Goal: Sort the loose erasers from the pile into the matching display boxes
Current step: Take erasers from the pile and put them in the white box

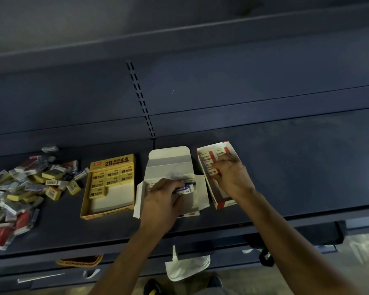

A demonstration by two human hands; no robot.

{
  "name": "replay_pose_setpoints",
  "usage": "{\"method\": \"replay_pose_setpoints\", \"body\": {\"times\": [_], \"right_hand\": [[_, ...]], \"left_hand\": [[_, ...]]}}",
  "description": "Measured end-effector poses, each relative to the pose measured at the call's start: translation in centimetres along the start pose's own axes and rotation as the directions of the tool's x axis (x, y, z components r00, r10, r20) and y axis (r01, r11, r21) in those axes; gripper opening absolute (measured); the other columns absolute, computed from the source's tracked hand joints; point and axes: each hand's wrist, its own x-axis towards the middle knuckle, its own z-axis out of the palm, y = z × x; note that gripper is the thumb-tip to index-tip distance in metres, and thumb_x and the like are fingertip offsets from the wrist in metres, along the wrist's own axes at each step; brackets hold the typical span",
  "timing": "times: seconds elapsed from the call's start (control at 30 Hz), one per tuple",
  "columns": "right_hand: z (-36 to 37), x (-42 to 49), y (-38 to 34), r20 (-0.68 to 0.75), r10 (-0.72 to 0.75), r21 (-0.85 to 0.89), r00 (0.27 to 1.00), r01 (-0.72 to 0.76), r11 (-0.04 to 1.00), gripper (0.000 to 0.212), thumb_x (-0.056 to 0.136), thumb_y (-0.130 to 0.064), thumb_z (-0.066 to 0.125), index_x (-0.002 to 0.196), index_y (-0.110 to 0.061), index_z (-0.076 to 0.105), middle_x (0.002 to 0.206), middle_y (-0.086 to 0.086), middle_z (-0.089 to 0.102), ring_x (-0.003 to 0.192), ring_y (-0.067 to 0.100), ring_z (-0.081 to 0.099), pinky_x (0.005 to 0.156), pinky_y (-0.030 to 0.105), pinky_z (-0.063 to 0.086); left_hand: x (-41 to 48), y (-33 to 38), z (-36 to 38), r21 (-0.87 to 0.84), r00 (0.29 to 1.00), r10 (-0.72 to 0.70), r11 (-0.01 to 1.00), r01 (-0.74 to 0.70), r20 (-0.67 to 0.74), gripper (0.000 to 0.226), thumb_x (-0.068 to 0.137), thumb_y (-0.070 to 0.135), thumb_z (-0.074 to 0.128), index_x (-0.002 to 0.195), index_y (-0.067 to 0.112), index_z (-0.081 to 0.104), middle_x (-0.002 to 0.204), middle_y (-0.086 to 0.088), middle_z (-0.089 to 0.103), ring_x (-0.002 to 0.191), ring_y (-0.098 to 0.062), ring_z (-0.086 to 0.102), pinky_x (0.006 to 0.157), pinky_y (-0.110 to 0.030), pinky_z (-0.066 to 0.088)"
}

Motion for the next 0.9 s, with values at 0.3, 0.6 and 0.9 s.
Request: {"method": "replay_pose_setpoints", "body": {"times": [0.3, 0.6, 0.9], "right_hand": [[-0.1, -0.5, -0.4, -0.015, 0.005, -0.030, 1.000, -0.006, 1.000, 0.036, 0.090, -0.025, 0.060, 0.123, -0.013, 0.056, 0.133, 0.008, 0.050, 0.121, 0.025, 0.050, 0.094, 0.033, 0.048], [-1.0, -1.1, -1.4, -0.117, 0.022, 0.044, 0.993, -0.016, 0.999, 0.027, 0.090, -0.020, 0.057, 0.116, -0.016, 0.061, 0.122, 0.005, 0.058, 0.112, 0.021, 0.053, 0.083, 0.029, 0.049], [-1.0, -3.1, -6.9, 0.024, -0.076, 0.514, 0.997, 0.053, 0.856, 0.019, 0.092, -0.021, 0.057, 0.106, -0.020, 0.069, 0.101, -0.009, 0.069, 0.076, -0.007, 0.057, 0.070, 0.000, 0.040]], "left_hand": [[-0.4, 0.1, -0.3, -0.004, 0.999, -0.006, 1.000, 0.006, -0.035, 0.030, 0.075, 0.007, 0.074, 0.103, 0.017, 0.069, 0.103, -0.004, 0.067, 0.091, -0.019, 0.063, 0.083, -0.025, 0.046], [-0.8, 0.0, -1.3, -0.046, 0.993, -0.003, 0.999, -0.002, -0.118, 0.025, 0.076, 0.010, 0.075, 0.099, 0.017, 0.069, 0.095, 0.000, 0.070, 0.081, -0.015, 0.064, 0.073, -0.027, 0.053], [-0.7, 0.3, -1.9, -0.074, 0.953, -0.038, 0.997, 0.017, -0.301, 0.030, 0.084, 0.039, 0.054, 0.099, 0.015, 0.065, 0.091, 0.003, 0.066, 0.077, -0.011, 0.060, 0.063, -0.028, 0.051]]}}
